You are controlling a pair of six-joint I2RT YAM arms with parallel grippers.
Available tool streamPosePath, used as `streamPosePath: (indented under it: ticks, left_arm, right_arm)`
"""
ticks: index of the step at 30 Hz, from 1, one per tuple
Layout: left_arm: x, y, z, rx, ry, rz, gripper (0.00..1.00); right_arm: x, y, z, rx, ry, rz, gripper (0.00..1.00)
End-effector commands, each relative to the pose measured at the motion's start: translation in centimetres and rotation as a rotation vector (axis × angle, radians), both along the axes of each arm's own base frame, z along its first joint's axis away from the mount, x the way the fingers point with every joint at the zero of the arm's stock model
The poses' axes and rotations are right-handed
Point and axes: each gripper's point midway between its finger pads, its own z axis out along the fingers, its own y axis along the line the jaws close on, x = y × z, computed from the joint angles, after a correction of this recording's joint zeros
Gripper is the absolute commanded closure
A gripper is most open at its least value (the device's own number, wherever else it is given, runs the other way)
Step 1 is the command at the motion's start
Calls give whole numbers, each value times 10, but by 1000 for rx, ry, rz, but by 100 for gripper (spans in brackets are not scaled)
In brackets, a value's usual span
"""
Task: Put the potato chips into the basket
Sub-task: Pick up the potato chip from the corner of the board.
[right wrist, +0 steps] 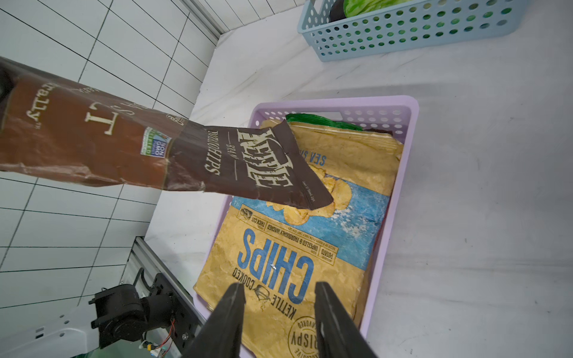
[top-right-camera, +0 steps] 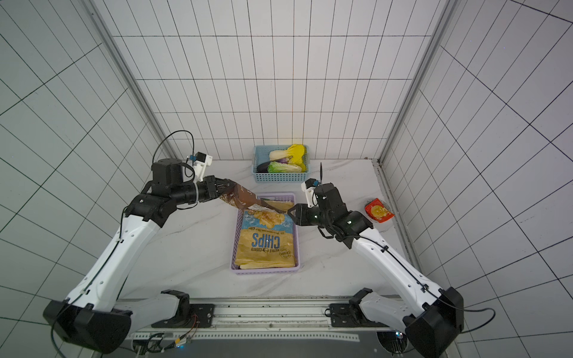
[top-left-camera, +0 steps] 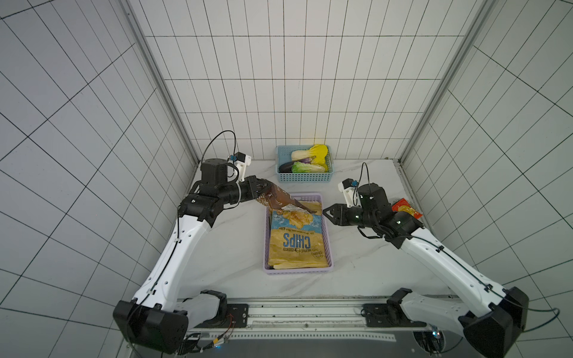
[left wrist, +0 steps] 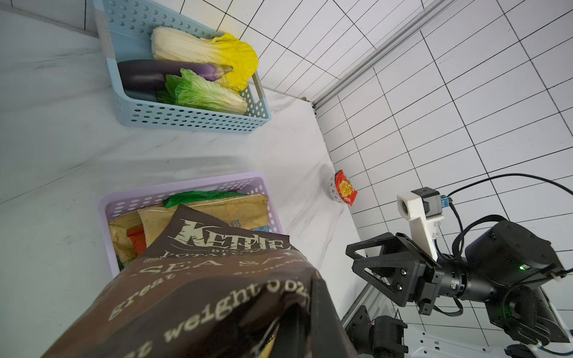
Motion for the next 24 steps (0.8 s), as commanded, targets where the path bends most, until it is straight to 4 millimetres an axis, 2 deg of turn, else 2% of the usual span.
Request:
streamPosePath:
  ticks: [1,9,14,17,24]
  left_arm:
    - [5,-5,6,21,-43,29,100]
    - [1,-19,-11,41,-5,-1,100]
    - [0,-23,-9,31,-1,-12,100]
    - [-1,-25,-6,17,1,-16,100]
    - [0,-27,-7,11,9,-23,100]
  right_arm:
    - [-5,15,28,29,-98,71,53]
    - [-21,34,82,13,-294,223,51]
    - [-32,60,109,-5,-429,331,50]
    - [-31,75,112,-51,-481,354,50]
    - [-26,104,100,-221,-683,349,44]
